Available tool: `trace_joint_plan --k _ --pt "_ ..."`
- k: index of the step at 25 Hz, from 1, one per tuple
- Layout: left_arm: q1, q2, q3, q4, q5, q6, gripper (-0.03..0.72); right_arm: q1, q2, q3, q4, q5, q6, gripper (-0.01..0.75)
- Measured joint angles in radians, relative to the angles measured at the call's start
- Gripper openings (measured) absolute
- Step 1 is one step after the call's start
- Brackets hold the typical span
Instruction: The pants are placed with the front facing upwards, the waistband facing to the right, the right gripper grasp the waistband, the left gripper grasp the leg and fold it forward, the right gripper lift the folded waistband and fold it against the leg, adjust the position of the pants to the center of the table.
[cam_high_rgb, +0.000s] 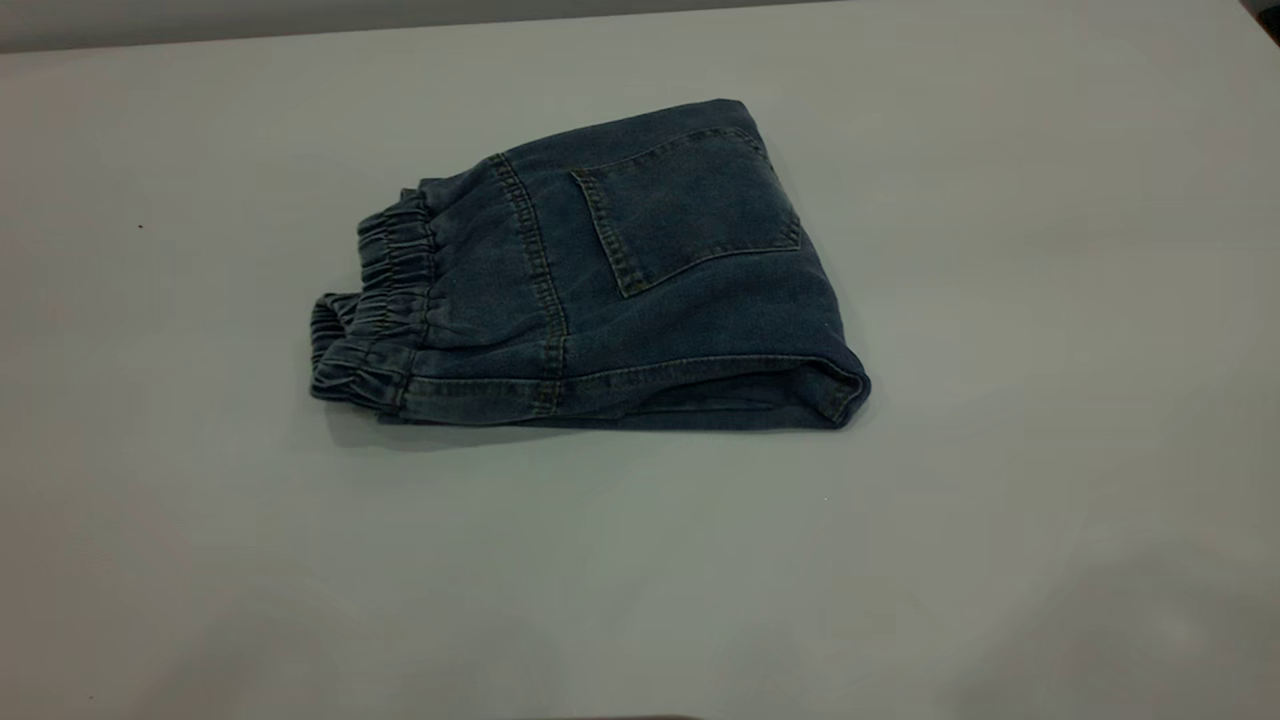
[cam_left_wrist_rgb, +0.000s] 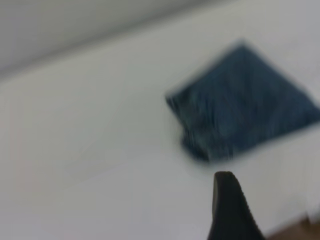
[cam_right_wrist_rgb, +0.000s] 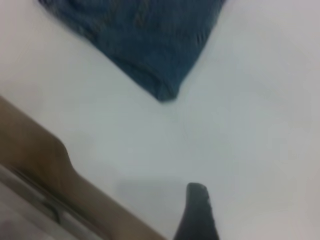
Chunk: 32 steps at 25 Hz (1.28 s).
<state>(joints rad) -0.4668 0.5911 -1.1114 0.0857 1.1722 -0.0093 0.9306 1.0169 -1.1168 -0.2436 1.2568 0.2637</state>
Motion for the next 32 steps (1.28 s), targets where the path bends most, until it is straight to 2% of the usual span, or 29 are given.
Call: trace_joint_plan --k 8,11,15,20,32 --pt "0.0 -0.047 0.391 -0.04 0.0 -0.044 0.38 0.0 -0.43 0.378 0.08 -0.021 0.0 0.47" --pt "0.0 -0.074 0.474 -0.064 0.0 -0.062 0.38 0.0 -0.585 0.491 0.116 -0.076 0.001 0.47" --pt "0.0 -0.128 0.55 -0.069 -0.006 -0.07 0.38 0.0 -0.728 0.615 0.148 -0.093 0.002 0.47" --pt "0.0 -0.205 0.614 -0.068 -0.049 -0.058 0.38 0.0 -0.837 0.642 0.166 -0.113 -0.011 0.47" --pt "0.0 -0.279 0.616 -0.068 -0.059 -0.009 0.38 0.0 -0.849 0.642 0.159 -0.12 -0.017 0.463"
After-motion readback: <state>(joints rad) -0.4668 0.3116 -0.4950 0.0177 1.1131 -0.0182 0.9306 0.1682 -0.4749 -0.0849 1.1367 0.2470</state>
